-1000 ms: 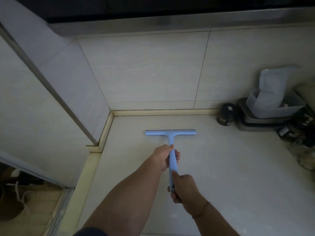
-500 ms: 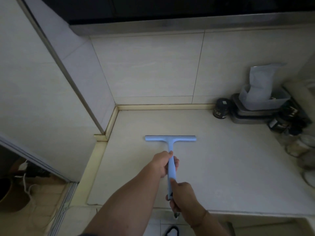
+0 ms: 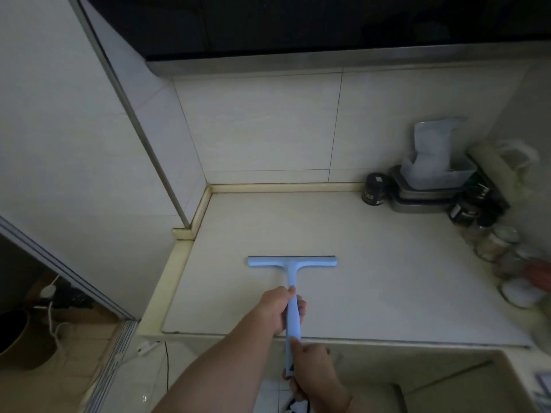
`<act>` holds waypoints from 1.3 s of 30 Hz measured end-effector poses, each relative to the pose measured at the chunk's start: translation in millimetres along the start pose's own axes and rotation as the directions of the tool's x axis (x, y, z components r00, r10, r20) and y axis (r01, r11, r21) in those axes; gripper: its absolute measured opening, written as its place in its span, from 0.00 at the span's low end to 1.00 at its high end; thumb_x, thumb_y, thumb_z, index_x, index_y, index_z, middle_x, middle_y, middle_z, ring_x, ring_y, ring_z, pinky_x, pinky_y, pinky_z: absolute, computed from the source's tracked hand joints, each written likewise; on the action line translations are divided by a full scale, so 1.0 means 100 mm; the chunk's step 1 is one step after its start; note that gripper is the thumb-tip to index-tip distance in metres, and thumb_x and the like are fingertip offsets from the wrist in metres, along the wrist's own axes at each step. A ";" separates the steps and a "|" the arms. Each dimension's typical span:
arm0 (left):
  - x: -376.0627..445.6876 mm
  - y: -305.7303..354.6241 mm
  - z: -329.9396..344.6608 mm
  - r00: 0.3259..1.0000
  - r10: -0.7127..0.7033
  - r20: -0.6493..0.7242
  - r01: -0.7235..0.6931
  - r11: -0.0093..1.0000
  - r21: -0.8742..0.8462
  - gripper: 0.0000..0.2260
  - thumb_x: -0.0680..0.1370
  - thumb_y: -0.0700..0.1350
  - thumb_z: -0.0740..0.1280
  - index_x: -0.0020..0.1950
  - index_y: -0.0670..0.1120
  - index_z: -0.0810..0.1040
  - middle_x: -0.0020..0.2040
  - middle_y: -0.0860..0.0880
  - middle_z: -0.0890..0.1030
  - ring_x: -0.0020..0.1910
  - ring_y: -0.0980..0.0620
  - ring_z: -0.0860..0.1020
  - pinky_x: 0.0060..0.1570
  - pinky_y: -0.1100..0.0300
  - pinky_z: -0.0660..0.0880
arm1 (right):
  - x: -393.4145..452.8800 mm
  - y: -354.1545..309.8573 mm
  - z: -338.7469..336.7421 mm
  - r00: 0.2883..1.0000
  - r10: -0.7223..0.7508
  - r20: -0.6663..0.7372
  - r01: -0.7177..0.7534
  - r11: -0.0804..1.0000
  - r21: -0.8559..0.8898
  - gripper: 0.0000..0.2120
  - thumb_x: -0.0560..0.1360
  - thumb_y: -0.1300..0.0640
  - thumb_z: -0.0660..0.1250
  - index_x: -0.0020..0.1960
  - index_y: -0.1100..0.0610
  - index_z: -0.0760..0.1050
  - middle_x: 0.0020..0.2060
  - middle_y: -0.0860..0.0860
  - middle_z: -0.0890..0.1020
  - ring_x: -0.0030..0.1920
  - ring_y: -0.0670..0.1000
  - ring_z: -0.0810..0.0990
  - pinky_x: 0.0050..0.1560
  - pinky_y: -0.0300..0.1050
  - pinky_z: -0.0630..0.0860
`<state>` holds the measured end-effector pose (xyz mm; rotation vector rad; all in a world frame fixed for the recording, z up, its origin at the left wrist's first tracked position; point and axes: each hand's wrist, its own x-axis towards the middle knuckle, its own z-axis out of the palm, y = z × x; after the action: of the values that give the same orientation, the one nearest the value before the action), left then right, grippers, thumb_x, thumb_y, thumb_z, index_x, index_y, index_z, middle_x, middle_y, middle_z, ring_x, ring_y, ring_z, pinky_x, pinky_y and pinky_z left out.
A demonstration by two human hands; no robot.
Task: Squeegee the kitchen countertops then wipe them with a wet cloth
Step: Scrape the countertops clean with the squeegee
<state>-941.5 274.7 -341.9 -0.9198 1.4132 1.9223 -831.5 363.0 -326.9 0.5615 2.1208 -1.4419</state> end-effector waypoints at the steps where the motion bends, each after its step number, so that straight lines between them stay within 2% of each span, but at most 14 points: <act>1: -0.04 -0.04 0.00 1.000 -0.001 -0.002 0.001 1.000 0.004 0.13 0.82 0.46 0.61 0.44 0.37 0.74 0.35 0.42 0.78 0.31 0.47 0.76 0.31 0.57 0.74 | -0.02 0.05 0.01 1.000 0.003 -0.002 -0.003 1.000 0.014 0.26 0.81 0.47 0.57 0.36 0.65 0.78 0.26 0.55 0.82 0.18 0.48 0.74 0.23 0.41 0.70; 4: -0.16 -0.15 -0.01 1.000 0.009 -0.011 -0.009 1.000 0.019 0.13 0.82 0.45 0.61 0.44 0.37 0.74 0.34 0.42 0.79 0.31 0.47 0.76 0.32 0.57 0.75 | -0.14 0.15 0.03 1.000 -0.006 -0.004 0.006 0.999 0.039 0.25 0.81 0.48 0.57 0.33 0.63 0.75 0.27 0.57 0.82 0.18 0.49 0.74 0.22 0.41 0.69; 7: -0.25 -0.27 -0.03 1.000 0.017 -0.019 -0.016 0.999 0.036 0.13 0.82 0.45 0.60 0.44 0.37 0.74 0.33 0.42 0.79 0.30 0.47 0.76 0.33 0.57 0.75 | -0.24 0.24 0.05 0.999 0.020 -0.027 -0.021 1.000 -0.022 0.24 0.80 0.47 0.58 0.35 0.62 0.77 0.29 0.56 0.82 0.21 0.48 0.75 0.30 0.44 0.74; 11: -0.34 -0.38 -0.07 0.999 0.031 -0.024 -0.031 0.999 0.032 0.13 0.82 0.44 0.61 0.44 0.36 0.75 0.33 0.42 0.80 0.32 0.46 0.77 0.37 0.54 0.77 | -0.33 0.32 0.10 0.997 0.023 -0.073 -0.028 0.997 -0.073 0.22 0.80 0.45 0.59 0.37 0.59 0.78 0.32 0.53 0.82 0.34 0.49 0.82 0.40 0.39 0.77; 14: -0.39 -0.48 -0.12 1.000 0.023 -0.014 -0.023 0.999 0.040 0.13 0.82 0.45 0.61 0.45 0.36 0.75 0.33 0.42 0.80 0.32 0.46 0.77 0.37 0.55 0.76 | -0.38 0.39 0.17 0.994 0.070 -0.085 -0.079 0.992 -0.100 0.23 0.78 0.42 0.59 0.38 0.58 0.78 0.40 0.56 0.84 0.42 0.51 0.84 0.47 0.44 0.79; 17: -0.43 -0.58 -0.14 0.999 0.028 -0.019 -0.027 0.998 0.064 0.14 0.82 0.45 0.61 0.44 0.36 0.76 0.34 0.41 0.80 0.32 0.46 0.76 0.34 0.56 0.75 | -0.46 0.45 0.19 0.992 0.090 -0.092 -0.104 0.982 -0.156 0.23 0.78 0.40 0.58 0.38 0.56 0.78 0.39 0.54 0.83 0.42 0.49 0.84 0.46 0.41 0.78; 22: -0.47 -0.57 -0.15 0.999 0.010 0.046 -0.011 1.000 0.027 0.12 0.82 0.45 0.61 0.48 0.36 0.76 0.37 0.41 0.81 0.35 0.45 0.79 0.39 0.54 0.78 | -0.47 0.43 0.06 0.998 -0.022 -0.051 0.008 0.965 -0.264 0.22 0.79 0.39 0.55 0.32 0.51 0.70 0.38 0.51 0.78 0.40 0.47 0.77 0.40 0.38 0.71; 27: -0.32 -0.22 0.23 0.991 0.036 0.129 -0.031 0.999 -0.035 0.11 0.82 0.44 0.61 0.47 0.37 0.76 0.36 0.42 0.81 0.33 0.47 0.80 0.34 0.57 0.77 | -0.26 0.23 -0.35 0.998 -0.049 -0.046 0.043 0.992 -0.117 0.20 0.78 0.41 0.60 0.38 0.55 0.78 0.32 0.52 0.81 0.36 0.49 0.81 0.40 0.40 0.76; 29: -0.15 0.02 0.47 0.987 0.049 0.154 -0.044 0.998 -0.037 0.11 0.82 0.44 0.61 0.46 0.38 0.76 0.34 0.43 0.81 0.32 0.48 0.80 0.34 0.57 0.78 | -0.06 0.09 -0.58 0.997 -0.073 -0.039 0.072 0.997 -0.013 0.22 0.79 0.44 0.61 0.38 0.59 0.79 0.29 0.53 0.83 0.29 0.49 0.81 0.32 0.42 0.78; 31: 0.07 0.31 0.72 0.983 0.058 0.174 -0.055 0.998 -0.021 0.11 0.82 0.44 0.62 0.45 0.38 0.76 0.32 0.44 0.80 0.31 0.48 0.79 0.36 0.56 0.77 | 0.21 -0.10 -0.83 0.996 -0.090 -0.030 0.092 0.993 0.076 0.22 0.80 0.47 0.61 0.36 0.62 0.78 0.26 0.53 0.82 0.22 0.49 0.77 0.23 0.39 0.71; 32: 0.19 0.46 0.84 0.982 0.063 0.180 -0.061 0.998 -0.016 0.12 0.81 0.44 0.62 0.44 0.38 0.76 0.31 0.45 0.79 0.31 0.48 0.78 0.37 0.55 0.77 | 0.35 -0.20 -0.95 0.995 -0.098 -0.027 0.100 0.986 0.132 0.23 0.81 0.48 0.60 0.35 0.63 0.77 0.26 0.54 0.81 0.20 0.51 0.75 0.21 0.38 0.68; 34: 0.45 0.76 1.07 0.981 0.075 0.179 -0.075 0.997 -0.005 0.12 0.81 0.45 0.63 0.44 0.38 0.76 0.32 0.45 0.78 0.32 0.48 0.78 0.38 0.54 0.77 | 0.69 -0.40 -1.18 0.995 -0.091 -0.040 0.098 0.970 0.221 0.24 0.81 0.50 0.60 0.31 0.63 0.75 0.24 0.57 0.78 0.19 0.52 0.70 0.21 0.36 0.63; 36: 0.70 1.06 1.25 0.984 0.083 0.158 -0.087 0.996 0.016 0.12 0.80 0.46 0.64 0.43 0.38 0.76 0.35 0.44 0.77 0.33 0.47 0.77 0.36 0.55 0.77 | 1.05 -0.60 -1.38 0.994 -0.087 -0.062 0.098 0.971 0.217 0.26 0.81 0.51 0.60 0.29 0.63 0.75 0.22 0.59 0.74 0.19 0.52 0.68 0.22 0.36 0.62; 39: 1.03 1.44 1.45 0.988 0.083 0.132 -0.089 0.995 0.041 0.12 0.80 0.46 0.65 0.43 0.38 0.76 0.36 0.43 0.76 0.35 0.47 0.77 0.35 0.54 0.77 | 1.52 -0.89 -1.64 0.995 -0.073 -0.065 0.088 0.960 0.265 0.25 0.81 0.51 0.61 0.31 0.65 0.76 0.27 0.63 0.78 0.20 0.52 0.68 0.24 0.38 0.63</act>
<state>-1142.8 379.8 -314.5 -0.7083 1.4350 1.9653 -1033.1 492.6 -306.1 0.6270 2.0231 -1.7950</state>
